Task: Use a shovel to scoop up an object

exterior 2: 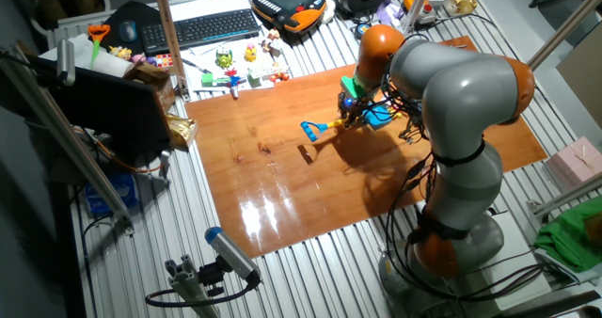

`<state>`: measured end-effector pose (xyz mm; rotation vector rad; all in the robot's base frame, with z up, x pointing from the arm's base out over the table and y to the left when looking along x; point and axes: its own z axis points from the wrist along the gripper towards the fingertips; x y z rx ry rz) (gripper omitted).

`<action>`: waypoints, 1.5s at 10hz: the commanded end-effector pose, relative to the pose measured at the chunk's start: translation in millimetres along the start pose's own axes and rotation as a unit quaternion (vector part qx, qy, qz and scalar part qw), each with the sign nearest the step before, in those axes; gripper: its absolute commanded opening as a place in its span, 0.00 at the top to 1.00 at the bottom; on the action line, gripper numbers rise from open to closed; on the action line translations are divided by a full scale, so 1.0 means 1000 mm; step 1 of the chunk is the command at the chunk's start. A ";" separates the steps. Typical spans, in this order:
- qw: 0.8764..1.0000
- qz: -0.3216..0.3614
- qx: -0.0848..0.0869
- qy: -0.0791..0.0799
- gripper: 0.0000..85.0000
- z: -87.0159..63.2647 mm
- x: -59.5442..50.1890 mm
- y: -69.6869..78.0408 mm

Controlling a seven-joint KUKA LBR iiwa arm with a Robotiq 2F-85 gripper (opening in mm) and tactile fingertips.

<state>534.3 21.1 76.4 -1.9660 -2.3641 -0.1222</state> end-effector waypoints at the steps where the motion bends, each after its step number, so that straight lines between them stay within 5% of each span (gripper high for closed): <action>1: 1.000 -0.001 0.000 0.001 0.99 0.000 -0.002 0.000; 10: 1.000 -0.015 0.007 0.021 0.99 -0.005 -0.018 0.000; 15: 1.000 -0.010 0.003 0.022 0.99 -0.002 -0.010 0.001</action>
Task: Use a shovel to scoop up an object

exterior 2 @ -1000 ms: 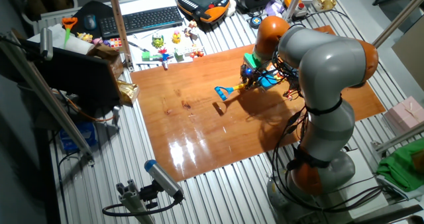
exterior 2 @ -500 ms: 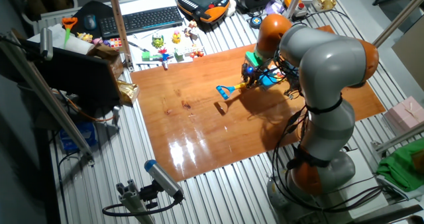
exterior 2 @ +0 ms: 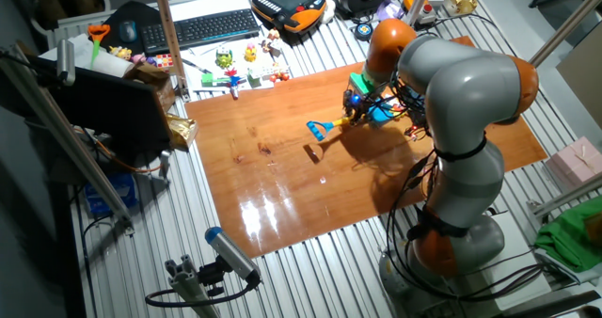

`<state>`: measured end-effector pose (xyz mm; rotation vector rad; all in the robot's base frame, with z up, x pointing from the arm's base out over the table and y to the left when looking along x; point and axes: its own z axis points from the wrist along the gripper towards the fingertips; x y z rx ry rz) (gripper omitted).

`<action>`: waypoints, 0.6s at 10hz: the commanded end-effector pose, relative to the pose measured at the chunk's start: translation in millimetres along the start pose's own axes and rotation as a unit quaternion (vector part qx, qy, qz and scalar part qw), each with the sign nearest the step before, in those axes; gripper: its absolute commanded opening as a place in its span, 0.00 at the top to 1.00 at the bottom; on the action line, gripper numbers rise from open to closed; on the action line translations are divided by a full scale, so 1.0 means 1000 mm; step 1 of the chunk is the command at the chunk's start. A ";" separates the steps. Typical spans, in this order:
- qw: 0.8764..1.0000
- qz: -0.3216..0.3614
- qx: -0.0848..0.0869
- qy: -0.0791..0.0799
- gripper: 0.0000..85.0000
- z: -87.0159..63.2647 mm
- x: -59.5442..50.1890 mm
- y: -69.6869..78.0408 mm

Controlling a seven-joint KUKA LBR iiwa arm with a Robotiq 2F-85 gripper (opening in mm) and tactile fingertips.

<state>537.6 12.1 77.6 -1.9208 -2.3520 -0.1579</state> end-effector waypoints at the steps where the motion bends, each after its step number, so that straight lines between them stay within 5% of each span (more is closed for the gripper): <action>1: 1.000 0.006 0.001 0.000 0.99 -0.001 0.005 0.002; 6: 0.999 0.035 0.001 0.012 0.99 0.001 0.022 -0.003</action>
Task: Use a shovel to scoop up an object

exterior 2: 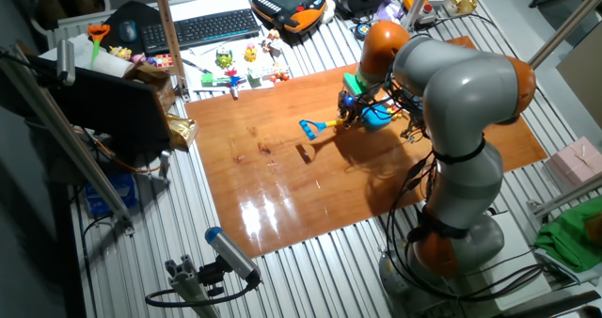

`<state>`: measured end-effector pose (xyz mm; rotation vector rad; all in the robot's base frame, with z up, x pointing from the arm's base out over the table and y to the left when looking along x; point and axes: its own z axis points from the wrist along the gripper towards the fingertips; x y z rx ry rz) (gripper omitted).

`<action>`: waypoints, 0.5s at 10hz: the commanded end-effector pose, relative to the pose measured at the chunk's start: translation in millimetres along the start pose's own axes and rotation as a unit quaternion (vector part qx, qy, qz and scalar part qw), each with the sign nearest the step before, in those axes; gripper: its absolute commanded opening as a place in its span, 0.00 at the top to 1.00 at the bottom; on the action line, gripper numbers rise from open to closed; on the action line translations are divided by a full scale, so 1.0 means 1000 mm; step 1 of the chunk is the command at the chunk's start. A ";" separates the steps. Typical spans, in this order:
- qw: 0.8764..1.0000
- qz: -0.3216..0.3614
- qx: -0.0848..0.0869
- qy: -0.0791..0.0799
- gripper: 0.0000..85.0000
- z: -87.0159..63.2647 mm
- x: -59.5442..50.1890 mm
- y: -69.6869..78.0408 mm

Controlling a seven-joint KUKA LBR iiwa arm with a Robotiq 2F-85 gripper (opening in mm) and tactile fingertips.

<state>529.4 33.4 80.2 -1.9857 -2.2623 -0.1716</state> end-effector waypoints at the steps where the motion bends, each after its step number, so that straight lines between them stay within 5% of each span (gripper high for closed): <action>1: 1.000 0.001 0.002 0.003 0.99 -0.001 0.001 -0.001; 5: 1.000 -0.015 0.005 0.020 0.99 -0.002 -0.018 -0.008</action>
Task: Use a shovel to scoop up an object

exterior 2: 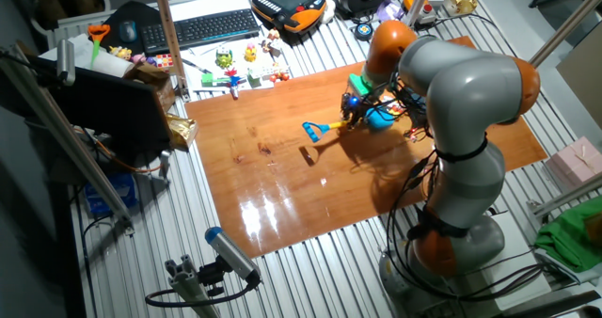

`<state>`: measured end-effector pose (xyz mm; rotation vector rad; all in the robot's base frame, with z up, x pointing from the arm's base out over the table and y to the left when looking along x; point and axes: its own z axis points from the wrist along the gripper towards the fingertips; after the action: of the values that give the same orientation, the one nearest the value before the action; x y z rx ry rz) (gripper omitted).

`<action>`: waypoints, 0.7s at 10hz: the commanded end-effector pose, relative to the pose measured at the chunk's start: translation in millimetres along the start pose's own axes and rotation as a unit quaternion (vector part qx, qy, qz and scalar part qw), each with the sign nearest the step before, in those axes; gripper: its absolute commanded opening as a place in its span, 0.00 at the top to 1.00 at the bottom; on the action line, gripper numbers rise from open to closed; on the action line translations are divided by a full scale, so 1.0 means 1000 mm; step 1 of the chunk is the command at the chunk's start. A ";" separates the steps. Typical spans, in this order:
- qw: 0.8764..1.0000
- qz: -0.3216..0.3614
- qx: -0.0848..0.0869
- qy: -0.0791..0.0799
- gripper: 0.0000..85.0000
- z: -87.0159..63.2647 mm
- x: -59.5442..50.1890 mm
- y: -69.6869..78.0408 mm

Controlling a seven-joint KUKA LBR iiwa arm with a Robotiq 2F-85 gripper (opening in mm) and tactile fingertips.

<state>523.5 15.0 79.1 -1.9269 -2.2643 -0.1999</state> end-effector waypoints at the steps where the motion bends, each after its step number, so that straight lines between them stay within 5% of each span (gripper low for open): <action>1: 1.000 -0.003 0.002 0.002 0.99 -0.001 -0.003 0.000; 7: 1.000 -0.017 0.004 0.009 0.99 -0.004 -0.023 -0.002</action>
<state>525.5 -8.5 77.8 -1.8748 -2.2894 -0.2102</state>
